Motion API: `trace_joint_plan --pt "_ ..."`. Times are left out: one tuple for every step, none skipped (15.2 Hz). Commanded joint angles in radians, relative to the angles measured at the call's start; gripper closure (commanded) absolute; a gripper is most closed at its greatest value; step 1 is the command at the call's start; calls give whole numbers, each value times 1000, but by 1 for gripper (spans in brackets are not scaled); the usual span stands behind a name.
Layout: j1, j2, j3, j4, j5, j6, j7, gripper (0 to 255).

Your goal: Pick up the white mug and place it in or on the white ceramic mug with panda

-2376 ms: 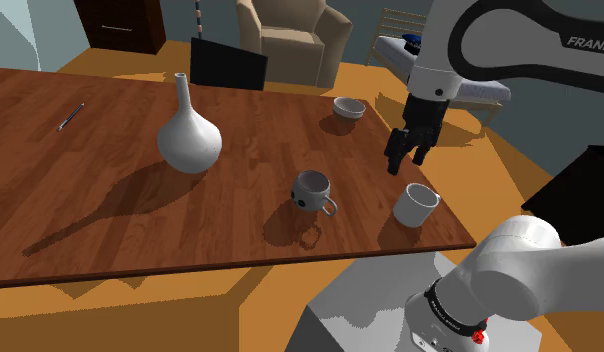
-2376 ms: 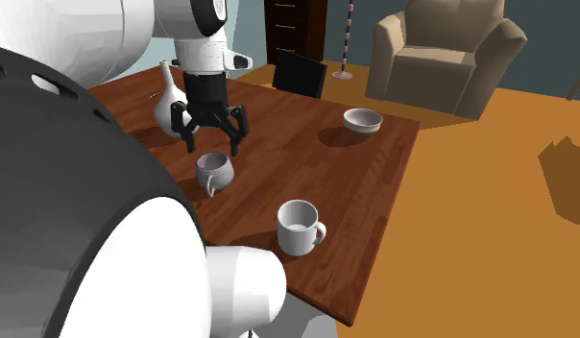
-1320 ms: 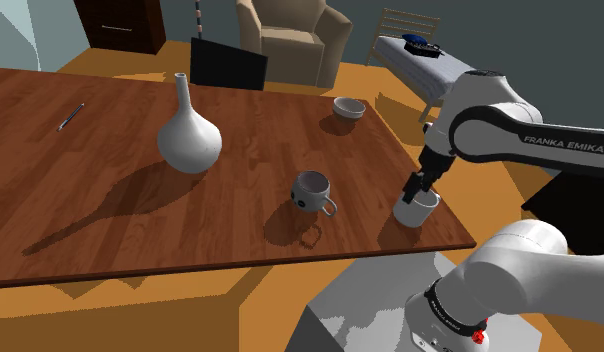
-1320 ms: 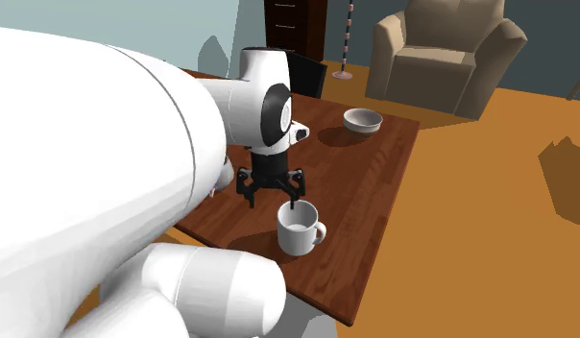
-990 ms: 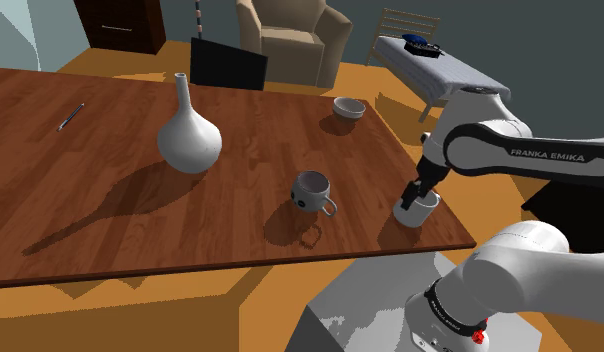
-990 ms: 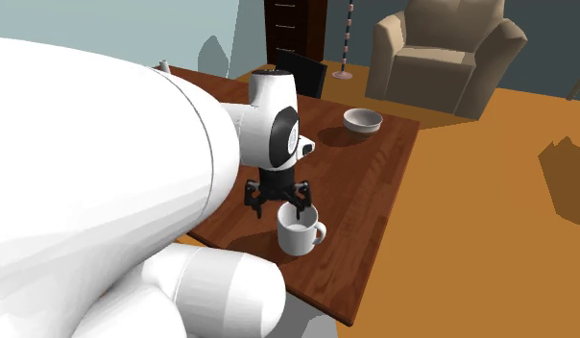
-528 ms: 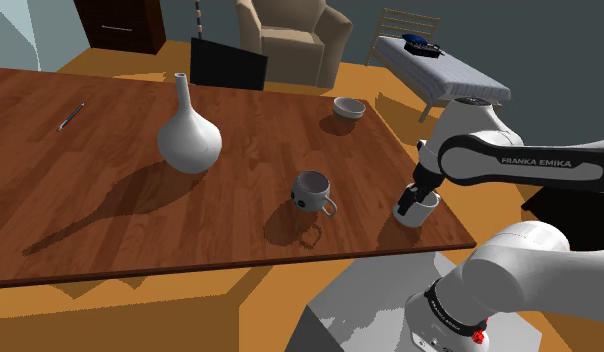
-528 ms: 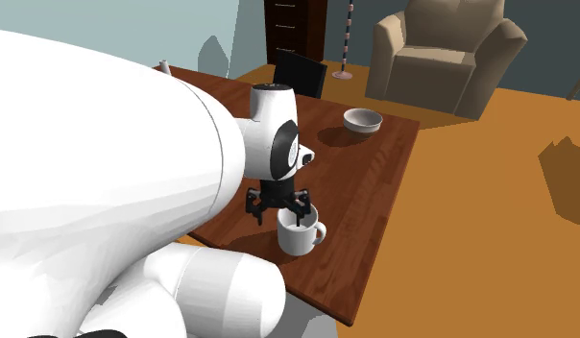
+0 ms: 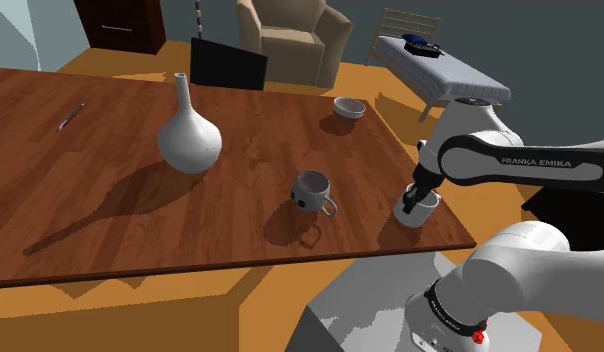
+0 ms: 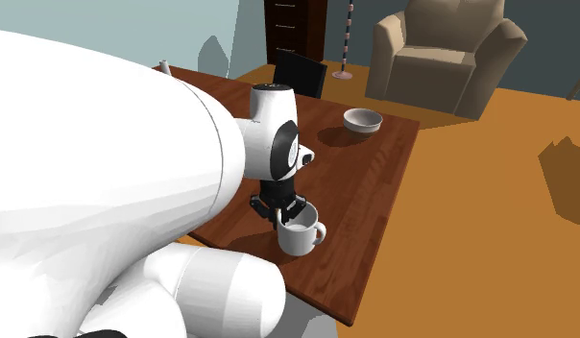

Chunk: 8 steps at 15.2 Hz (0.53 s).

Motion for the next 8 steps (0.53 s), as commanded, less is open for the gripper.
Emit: trace_joint_plan --pt "0 0 0 0 0 0 0 255" --pt "0 0 0 0 0 0 0 255" --pt "0 0 0 0 0 0 0 255" --pt "0 0 0 0 0 0 0 255" --pt "0 0 0 0 0 0 0 255" --pt "0 0 0 0 0 0 0 255" --pt "2 -11 3 9 4 -20 -1 255" --pt "3 -21 7 18 8 -39 -2 255"
